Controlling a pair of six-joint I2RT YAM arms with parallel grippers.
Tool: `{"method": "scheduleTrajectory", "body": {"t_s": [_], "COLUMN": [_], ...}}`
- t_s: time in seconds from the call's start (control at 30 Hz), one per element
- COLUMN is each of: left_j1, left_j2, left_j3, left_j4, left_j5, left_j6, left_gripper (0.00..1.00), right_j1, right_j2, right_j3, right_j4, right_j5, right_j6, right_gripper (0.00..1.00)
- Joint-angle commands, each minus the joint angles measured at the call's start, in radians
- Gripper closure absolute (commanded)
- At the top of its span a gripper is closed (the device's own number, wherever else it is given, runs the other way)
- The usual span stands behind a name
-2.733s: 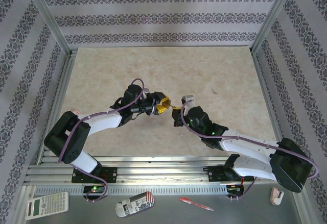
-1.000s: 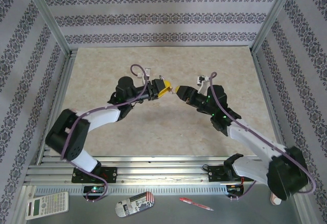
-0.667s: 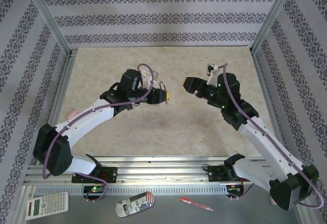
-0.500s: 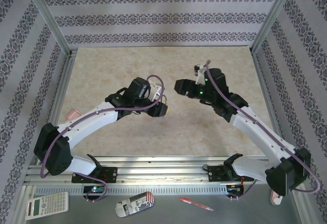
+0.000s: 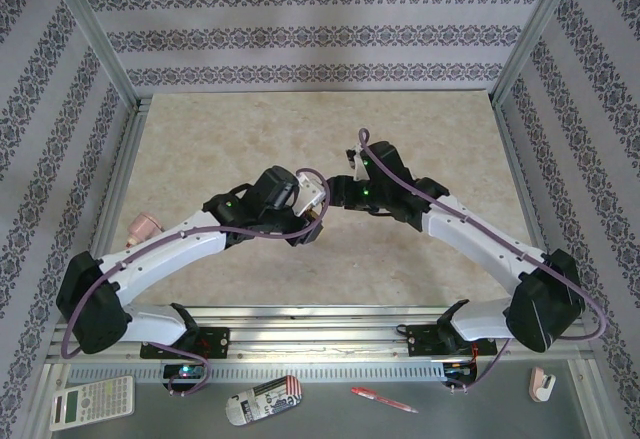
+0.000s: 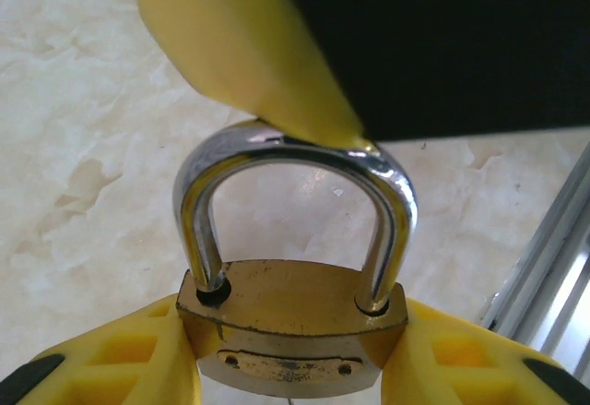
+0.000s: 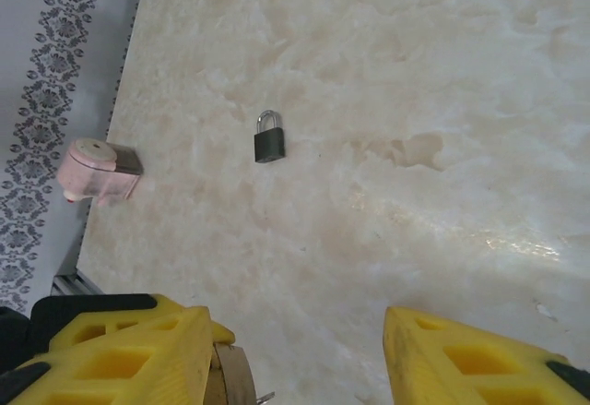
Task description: Unlock with the key
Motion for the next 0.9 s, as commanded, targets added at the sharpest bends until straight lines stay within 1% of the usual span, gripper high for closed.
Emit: {"method": "scheduleTrajectory", "body": {"t_s": [0.0,0.1,0.2,0.3,0.37,0.43,0.57,0.73,0.87], "left_j1": [-0.025,-0.032,-0.033,-0.033,-0.032,-0.032,-0.032,-0.032,-0.032], "left_j2": [-0.020,-0.015,-0.021,-0.030,-0.029,-0.031,-0.022,-0.009,-0.009], "left_j3": [-0.001,-0.003,-0.015,-0.021,-0.022,-0.026,-0.025,-0.014,-0.011], "left_j4": [0.045,0.047,0.057,0.059,0.054,0.062,0.072,0.071,0.069], "left_j5": [-0.041,-0.035,-0.017,0.000,0.000,0.005,0.021,0.025,0.026], "left_j6": [0.060,0.065,0.067,0.069,0.066,0.060,0.050,0.047,0.041], "left_gripper": [1.00,1.00,1.00,1.00,1.00,1.00,1.00,1.00,1.00], "right_j1": [0.019,0.022,0.012,-0.026,-0.033,-0.027,-0.020,0.025,0.042], "right_j2": [0.021,0.013,-0.007,-0.021,-0.043,-0.082,-0.159,-0.193,-0.208], "right_j3": [0.010,-0.007,-0.033,-0.076,-0.091,-0.107,-0.186,-0.225,-0.267], "right_j4": [0.026,0.051,0.076,0.131,0.144,0.128,0.165,0.198,0.249], "right_j5": [-0.035,-0.038,-0.038,-0.094,-0.125,-0.121,-0.123,-0.115,-0.118], "right_j6": [0.054,0.068,0.077,0.110,0.107,0.090,0.110,0.110,0.132], "right_gripper": [0.51,0.51,0.48,0.47,0.47,0.47,0.46,0.47,0.48]}}
